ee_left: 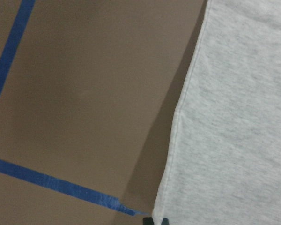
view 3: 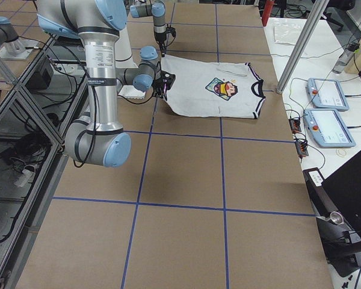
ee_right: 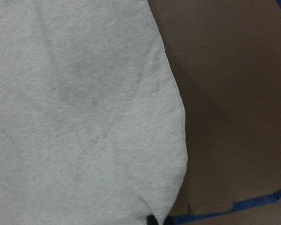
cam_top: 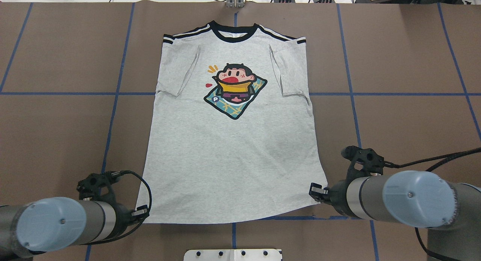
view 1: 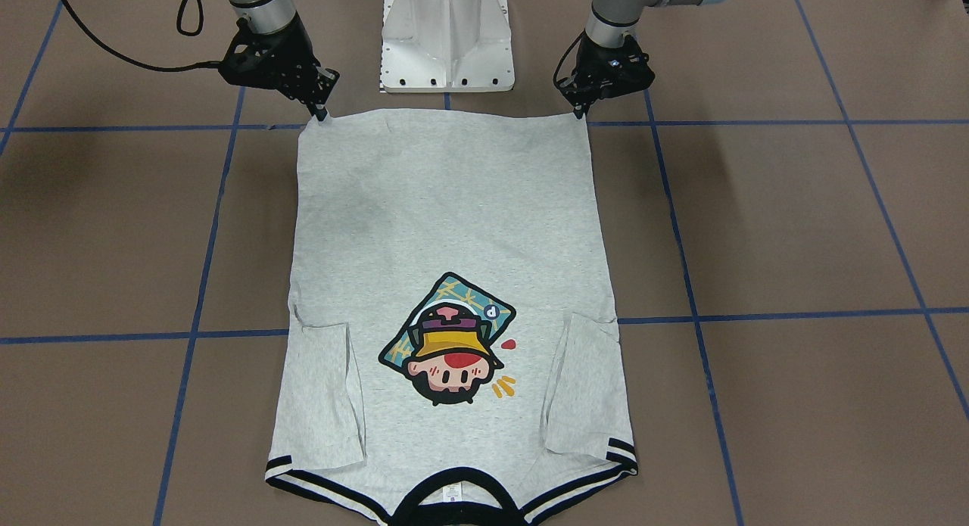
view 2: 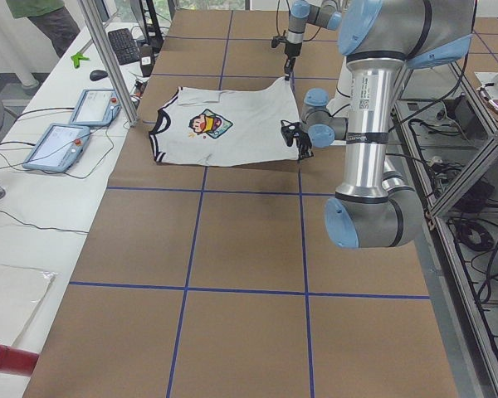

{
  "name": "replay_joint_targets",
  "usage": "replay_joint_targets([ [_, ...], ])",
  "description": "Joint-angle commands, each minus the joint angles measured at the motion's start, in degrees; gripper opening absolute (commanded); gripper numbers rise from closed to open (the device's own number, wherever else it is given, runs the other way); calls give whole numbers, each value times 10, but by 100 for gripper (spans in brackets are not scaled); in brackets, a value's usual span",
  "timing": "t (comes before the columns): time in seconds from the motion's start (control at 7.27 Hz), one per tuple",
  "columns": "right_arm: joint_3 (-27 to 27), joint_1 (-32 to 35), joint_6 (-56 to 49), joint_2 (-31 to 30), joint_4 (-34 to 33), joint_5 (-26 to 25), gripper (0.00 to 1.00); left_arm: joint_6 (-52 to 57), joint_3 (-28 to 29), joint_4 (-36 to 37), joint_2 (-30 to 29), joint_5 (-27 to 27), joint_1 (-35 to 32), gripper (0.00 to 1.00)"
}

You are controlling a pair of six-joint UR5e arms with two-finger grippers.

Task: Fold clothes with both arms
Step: 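Lower the left gripper to the other hem corner and grasp both corners, then lift both hem corners and carry them toward the collar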

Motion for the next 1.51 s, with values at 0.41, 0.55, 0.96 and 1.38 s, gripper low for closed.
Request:
replay_joint_targets([
  [0.41, 91, 18, -7, -77, 5, 190, 0, -8, -131, 26, 34, -45, 75, 0],
  [0.55, 90, 31, -6, -73, 5, 194, 0, -15, -146, 28, 34, -50, 71, 0],
  [0.96, 62, 113, -7, -15, 5, 194, 0, 50, -160, 44, 25, -112, -46, 0],
  [1.38, -39, 237, -43, 107, 6, 224, 0, 190, -80, 44, -11, -190, -224, 0],
])
